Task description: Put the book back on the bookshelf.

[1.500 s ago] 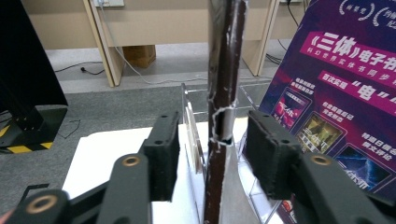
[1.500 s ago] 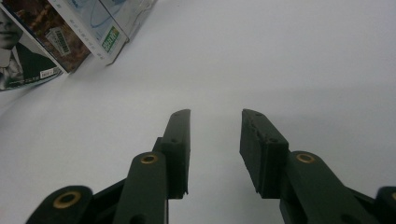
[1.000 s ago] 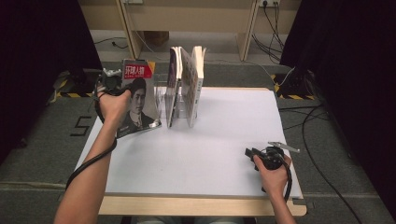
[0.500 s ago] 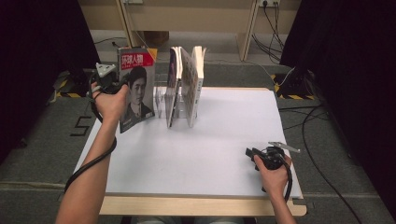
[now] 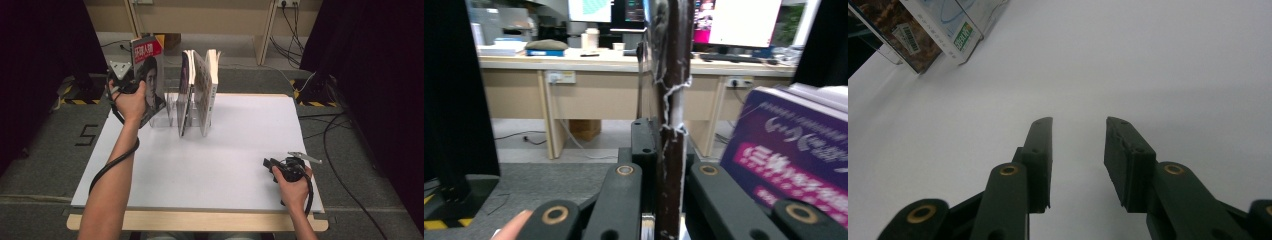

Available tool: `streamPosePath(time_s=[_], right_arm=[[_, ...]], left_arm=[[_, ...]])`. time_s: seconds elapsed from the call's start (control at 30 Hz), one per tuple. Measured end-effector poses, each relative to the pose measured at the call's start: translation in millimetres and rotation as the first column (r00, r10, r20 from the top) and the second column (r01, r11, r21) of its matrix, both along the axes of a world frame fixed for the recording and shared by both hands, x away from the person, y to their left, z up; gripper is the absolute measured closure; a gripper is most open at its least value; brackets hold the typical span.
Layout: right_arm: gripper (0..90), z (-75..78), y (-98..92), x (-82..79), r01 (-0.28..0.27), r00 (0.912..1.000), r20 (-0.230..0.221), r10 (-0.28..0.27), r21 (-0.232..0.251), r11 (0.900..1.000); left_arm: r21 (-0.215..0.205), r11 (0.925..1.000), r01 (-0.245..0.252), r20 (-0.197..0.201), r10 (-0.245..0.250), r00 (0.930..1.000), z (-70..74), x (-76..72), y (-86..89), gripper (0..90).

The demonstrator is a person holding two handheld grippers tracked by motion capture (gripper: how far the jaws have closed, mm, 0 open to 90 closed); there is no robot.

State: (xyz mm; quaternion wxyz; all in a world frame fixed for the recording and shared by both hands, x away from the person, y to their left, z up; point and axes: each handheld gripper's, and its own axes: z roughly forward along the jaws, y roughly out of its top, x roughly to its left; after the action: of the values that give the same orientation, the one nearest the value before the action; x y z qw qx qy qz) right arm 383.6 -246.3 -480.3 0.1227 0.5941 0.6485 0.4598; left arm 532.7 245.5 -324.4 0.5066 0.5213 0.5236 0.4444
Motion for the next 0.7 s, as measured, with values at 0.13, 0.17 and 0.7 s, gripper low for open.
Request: streamPosePath(time_s=[0.13,0.17,0.7], right_arm=[[64.9,0.4,-0.5,0.1,-0.001,1.0,0.005,0.001,0.004,1.0],[64.9,0.2,-0.6,0.4,-0.001,1.0,0.005,0.001,0.003,1.0],[64.8,1.8,0.4,-1.1,0.003,0.9998,0.018,-0.003,0.001,1.0]], left_arm=[[0.009,0.9998,-0.018,0.009,0.018,0.9998,-13.5,0.7,1.4,86.7],[0.01,0.9998,-0.018,0.003,0.018,0.9998,-16.8,-0.1,2.2,86.7],[0.014,0.9982,0.058,-0.015,-0.058,0.9982,-39.9,-37.7,19.4,82.6]])
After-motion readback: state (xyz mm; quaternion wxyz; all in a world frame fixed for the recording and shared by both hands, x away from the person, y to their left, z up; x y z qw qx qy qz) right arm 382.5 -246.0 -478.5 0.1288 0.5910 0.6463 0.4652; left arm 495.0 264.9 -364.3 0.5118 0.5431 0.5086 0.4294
